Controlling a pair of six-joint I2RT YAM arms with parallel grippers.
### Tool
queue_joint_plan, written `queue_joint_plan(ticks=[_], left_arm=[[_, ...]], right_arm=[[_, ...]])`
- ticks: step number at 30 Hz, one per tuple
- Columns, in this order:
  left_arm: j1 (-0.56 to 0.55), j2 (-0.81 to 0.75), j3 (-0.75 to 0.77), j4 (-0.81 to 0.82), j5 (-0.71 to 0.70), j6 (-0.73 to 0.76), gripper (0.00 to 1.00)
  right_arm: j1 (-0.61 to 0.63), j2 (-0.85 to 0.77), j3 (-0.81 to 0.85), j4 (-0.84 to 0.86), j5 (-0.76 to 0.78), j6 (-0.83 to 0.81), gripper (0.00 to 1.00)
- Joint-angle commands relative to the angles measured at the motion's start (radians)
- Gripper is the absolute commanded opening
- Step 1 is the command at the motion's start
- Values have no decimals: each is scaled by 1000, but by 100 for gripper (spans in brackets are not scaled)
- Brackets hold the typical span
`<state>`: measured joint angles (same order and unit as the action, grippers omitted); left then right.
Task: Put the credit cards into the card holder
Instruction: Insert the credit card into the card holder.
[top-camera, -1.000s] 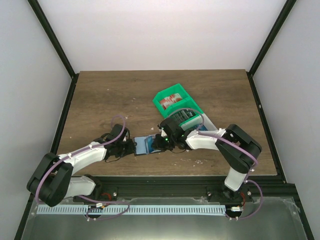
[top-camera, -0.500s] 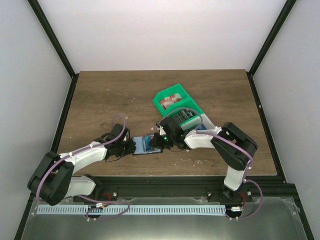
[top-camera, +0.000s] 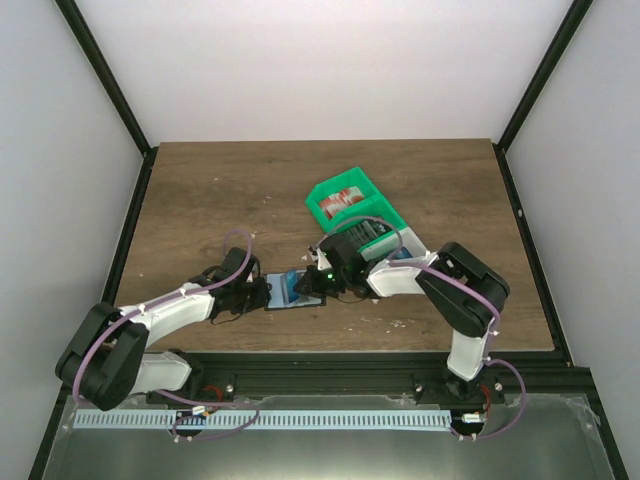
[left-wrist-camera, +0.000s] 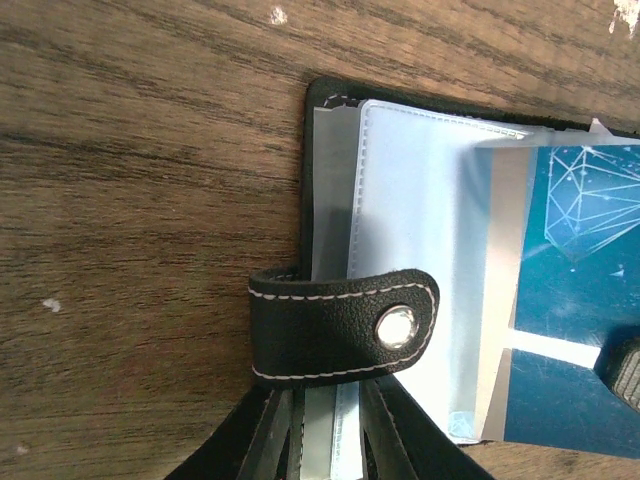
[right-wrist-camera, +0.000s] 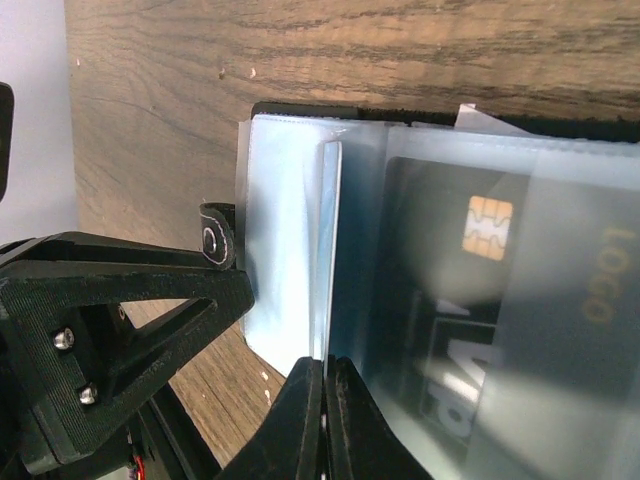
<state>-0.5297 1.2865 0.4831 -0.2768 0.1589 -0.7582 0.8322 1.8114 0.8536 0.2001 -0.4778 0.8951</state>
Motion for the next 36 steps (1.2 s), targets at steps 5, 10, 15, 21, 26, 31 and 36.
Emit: queue_joint_plan(ticks=[5,10,15,21,26,31,36], left_arm=[[0,22,-43,-39,1,2,22],[1,4,-56,-32,17,-7,22],[1,-7,-56,-34,22,-1,22],[0,1,-57,-29,30,9,22],[0,9,-57,-17,37,11,21],[1,-9,-51,-26,27,15,21],[0,-71,-37,-41,8,15,23]], right_arm=[[30,52,20,28,-15,-6,1],[33,64,23,24,-7,-6,0],[42,79,42,8,-5,-6,1],[59,121,77,1,-12,-6,1],[67,141,95,-3,-15,-6,1],[68,99,107,-81,65,-6,11],[92,20,192,-298,253,-6,43]])
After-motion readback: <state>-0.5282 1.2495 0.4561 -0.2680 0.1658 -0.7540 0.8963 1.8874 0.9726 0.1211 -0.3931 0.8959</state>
